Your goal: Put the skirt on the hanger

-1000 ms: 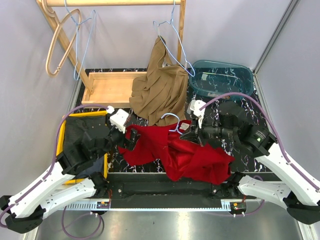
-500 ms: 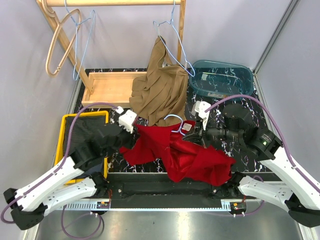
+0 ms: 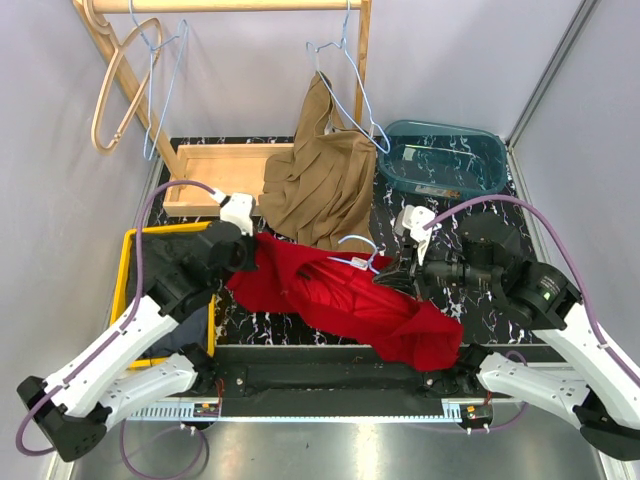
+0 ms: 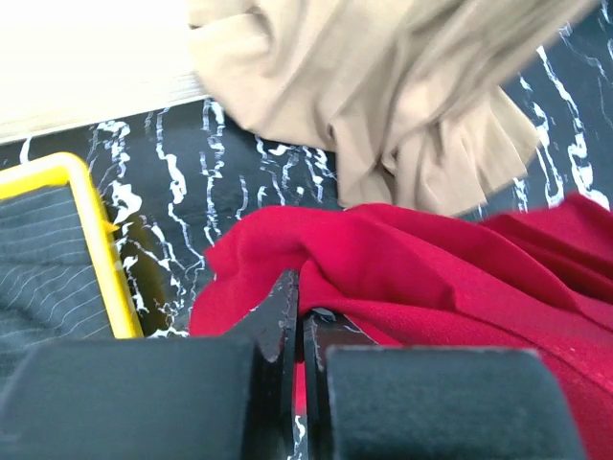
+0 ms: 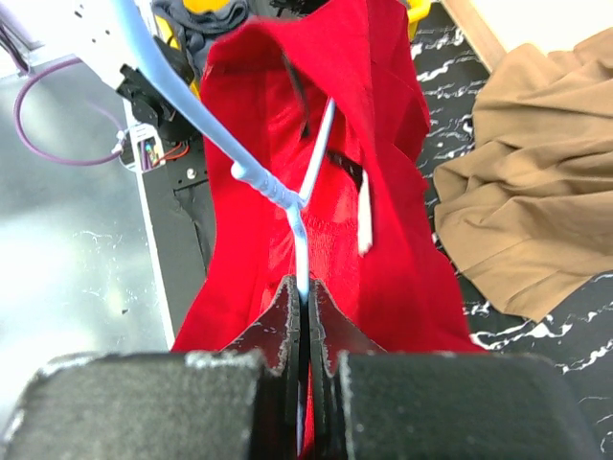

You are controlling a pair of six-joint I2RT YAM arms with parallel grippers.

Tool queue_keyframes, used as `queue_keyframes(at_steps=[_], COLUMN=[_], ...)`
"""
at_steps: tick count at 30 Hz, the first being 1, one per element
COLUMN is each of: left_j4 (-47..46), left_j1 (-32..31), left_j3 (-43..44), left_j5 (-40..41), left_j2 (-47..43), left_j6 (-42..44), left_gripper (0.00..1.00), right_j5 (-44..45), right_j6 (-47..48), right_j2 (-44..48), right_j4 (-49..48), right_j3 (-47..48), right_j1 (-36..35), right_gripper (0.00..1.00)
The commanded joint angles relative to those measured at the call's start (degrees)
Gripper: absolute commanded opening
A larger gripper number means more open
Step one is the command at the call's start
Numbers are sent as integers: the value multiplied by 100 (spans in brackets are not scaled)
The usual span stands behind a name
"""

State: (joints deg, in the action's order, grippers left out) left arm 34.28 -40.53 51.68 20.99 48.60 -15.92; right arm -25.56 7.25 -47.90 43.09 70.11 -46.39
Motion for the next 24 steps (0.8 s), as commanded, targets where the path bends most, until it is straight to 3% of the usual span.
queue_keyframes(at_steps=[1, 2, 4, 5, 6, 8, 9, 11, 13, 24], left_j4=[-149, -176, -237, -255, -264, -255, -247, -194, -45, 553], left_j1=[441, 441, 432, 441, 432, 432, 432, 432, 441, 441], left_j3=[334, 369, 413, 474, 492, 597, 641, 781, 965, 1371], left_j5=[55, -103, -279, -341, -359, -368, -342, -141, 27, 687], left_j2=[9, 1, 1, -17, -26, -113, -149, -297, -429, -1106], left_j6=[-87, -52, 36, 71, 89, 151, 168, 177, 186, 89], left_gripper=[0, 0, 12, 22, 44, 65, 82, 94, 99, 99], right_j5=[7, -10, -10, -19, -19, 147, 200, 471, 657, 2213], right_j6=[-39, -30, -48, -48, -30, -65, -83, -197, -267, -584], right_j2=[158, 132, 45, 0, -52, -193, -333, -518, -895, -3153], right_j4=[-152, -178, -283, -310, -336, -520, -573, -775, -872, -1513], right_j3=[442, 486, 548, 574, 600, 688, 732, 951, 1310, 3770], right_j1=[16, 16, 16, 7, 16, 16, 16, 16, 16, 16], right_gripper=[0, 0, 0, 0, 0, 0, 0, 0, 0, 0])
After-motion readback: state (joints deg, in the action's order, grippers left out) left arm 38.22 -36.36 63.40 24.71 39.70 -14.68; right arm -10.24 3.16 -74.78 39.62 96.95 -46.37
